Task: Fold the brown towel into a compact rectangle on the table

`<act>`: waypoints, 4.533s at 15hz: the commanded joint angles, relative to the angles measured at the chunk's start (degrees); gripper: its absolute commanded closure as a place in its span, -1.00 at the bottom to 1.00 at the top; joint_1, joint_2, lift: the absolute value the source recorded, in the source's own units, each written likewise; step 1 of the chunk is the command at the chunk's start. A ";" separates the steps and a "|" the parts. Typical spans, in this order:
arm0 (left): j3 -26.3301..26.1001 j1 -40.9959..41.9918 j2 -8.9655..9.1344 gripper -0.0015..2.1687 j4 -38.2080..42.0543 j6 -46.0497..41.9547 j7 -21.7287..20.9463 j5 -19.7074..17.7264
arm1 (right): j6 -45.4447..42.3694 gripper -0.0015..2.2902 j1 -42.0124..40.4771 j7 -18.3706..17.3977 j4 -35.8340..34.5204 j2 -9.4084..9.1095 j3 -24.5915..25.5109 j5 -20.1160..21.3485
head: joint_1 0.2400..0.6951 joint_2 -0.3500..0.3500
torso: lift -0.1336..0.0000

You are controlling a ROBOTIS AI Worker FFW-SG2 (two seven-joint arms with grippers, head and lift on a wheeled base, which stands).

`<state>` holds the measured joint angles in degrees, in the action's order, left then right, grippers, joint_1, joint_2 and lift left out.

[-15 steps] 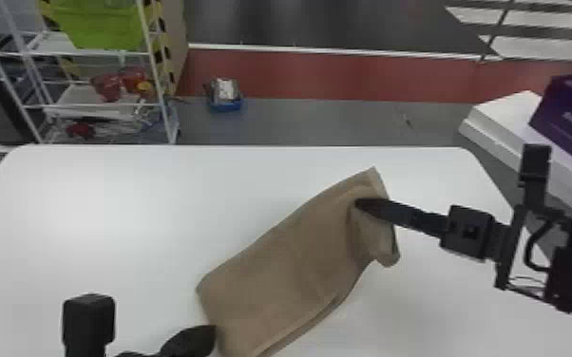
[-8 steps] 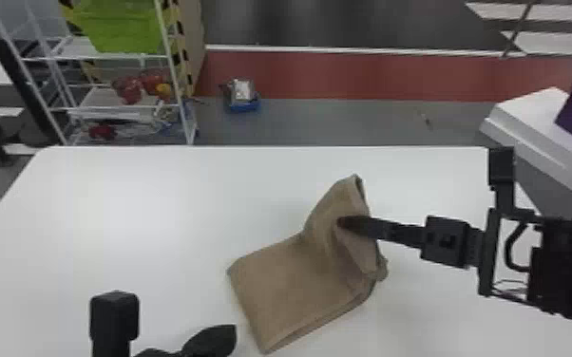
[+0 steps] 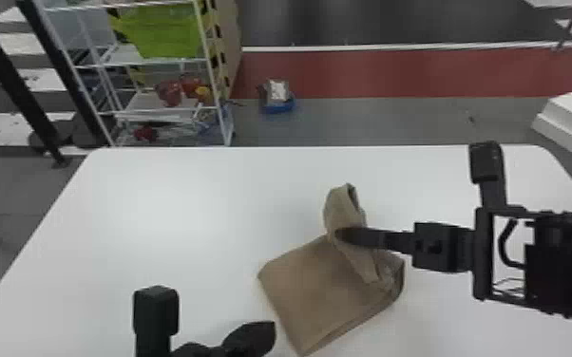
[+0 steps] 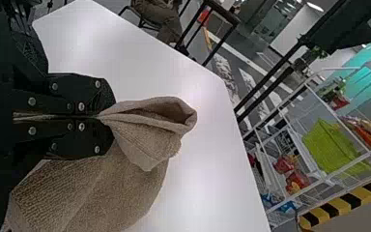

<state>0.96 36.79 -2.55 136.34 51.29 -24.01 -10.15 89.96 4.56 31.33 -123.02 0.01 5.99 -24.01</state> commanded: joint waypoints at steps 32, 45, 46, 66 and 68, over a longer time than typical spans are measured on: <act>5.72 3.11 0.70 0.52 3.14 -0.53 -5.26 -4.35 | 0.12 -0.96 -11.51 0.93 -5.83 -0.07 -7.92 -0.69 | 1.00 0.79 | -0.84; 21.98 -1.11 1.41 0.51 6.22 0.00 -11.68 -14.81 | 0.12 0.63 -28.47 6.99 -18.31 -0.07 5.44 8.37 | 1.00 0.57 | -0.84; 22.68 -1.11 1.67 0.51 5.87 0.00 -12.47 -14.73 | -4.39 0.63 -29.70 6.46 -17.60 -0.07 5.17 10.21 | 1.00 0.56 | -0.84; 25.14 -6.91 1.41 0.51 -0.46 2.28 -17.74 -15.08 | -27.60 0.63 -8.08 0.14 12.01 -0.07 -7.04 17.68 | 1.00 0.49 | -0.84; 25.84 -7.26 1.41 0.51 -0.72 2.99 -18.27 -15.25 | -31.11 0.63 -5.88 -0.92 15.71 -0.07 -9.42 17.68 | 1.00 0.53 | -0.84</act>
<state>26.31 29.80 -1.15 135.79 53.59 -42.12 -25.26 61.31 -2.98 30.82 -109.97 0.00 -1.70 -6.35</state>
